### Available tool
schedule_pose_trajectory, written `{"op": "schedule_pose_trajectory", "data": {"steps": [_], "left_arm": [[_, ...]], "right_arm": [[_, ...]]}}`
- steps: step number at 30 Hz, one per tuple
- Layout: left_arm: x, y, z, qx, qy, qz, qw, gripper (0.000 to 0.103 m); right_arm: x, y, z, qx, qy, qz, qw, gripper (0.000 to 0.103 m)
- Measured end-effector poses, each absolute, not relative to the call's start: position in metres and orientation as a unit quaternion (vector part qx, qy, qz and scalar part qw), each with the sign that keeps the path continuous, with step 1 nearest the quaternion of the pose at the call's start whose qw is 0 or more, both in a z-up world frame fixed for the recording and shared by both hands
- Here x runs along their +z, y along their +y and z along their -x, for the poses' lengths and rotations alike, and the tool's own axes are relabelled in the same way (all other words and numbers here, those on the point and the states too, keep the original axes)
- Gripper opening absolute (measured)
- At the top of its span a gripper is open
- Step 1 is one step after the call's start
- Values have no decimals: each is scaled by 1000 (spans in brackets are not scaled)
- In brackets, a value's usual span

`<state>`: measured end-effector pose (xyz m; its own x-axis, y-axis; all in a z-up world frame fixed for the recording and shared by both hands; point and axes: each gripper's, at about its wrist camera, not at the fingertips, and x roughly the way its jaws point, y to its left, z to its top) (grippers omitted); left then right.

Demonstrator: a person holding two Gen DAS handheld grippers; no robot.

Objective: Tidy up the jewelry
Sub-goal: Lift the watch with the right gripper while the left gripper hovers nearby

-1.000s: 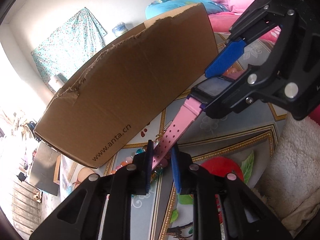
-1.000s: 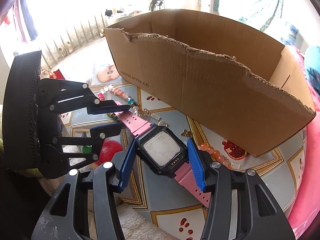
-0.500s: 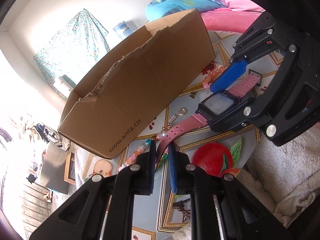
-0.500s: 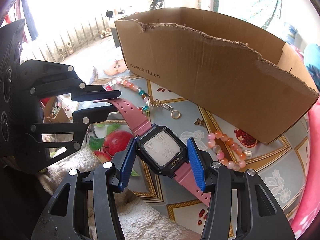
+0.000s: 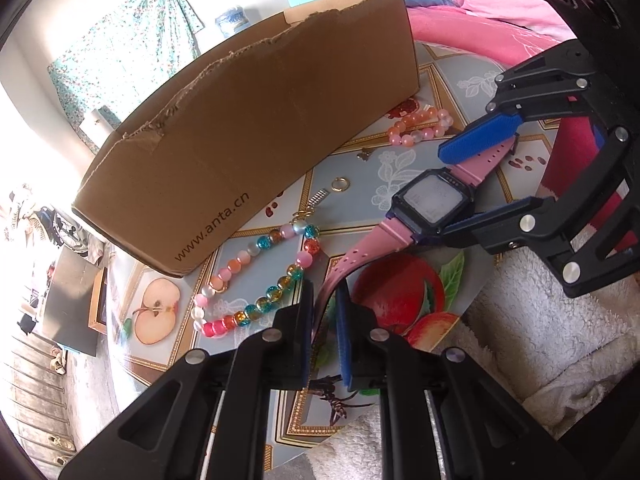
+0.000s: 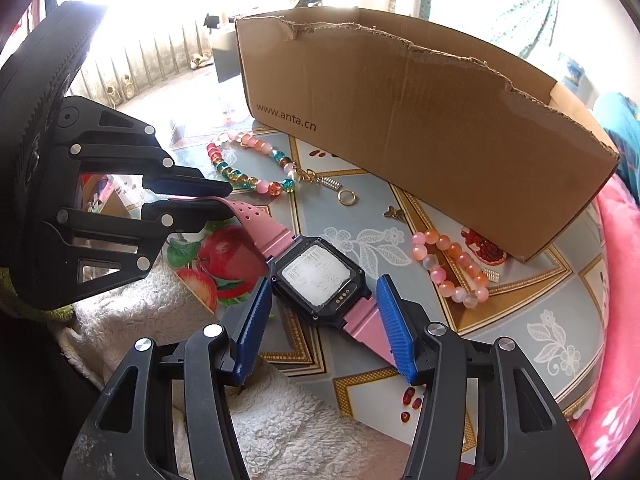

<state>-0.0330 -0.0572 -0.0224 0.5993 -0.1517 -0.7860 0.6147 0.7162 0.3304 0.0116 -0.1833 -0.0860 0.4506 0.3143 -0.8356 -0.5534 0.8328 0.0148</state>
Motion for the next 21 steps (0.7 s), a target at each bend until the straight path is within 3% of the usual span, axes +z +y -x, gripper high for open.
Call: {"op": "schedule_pose_trajectory", "data": {"steps": [21], "left_arm": [[-24,-57,31,-239,390,-304,836,11]], "right_arm": [[-91,-207,-1,232,470,181,832,49]]}}
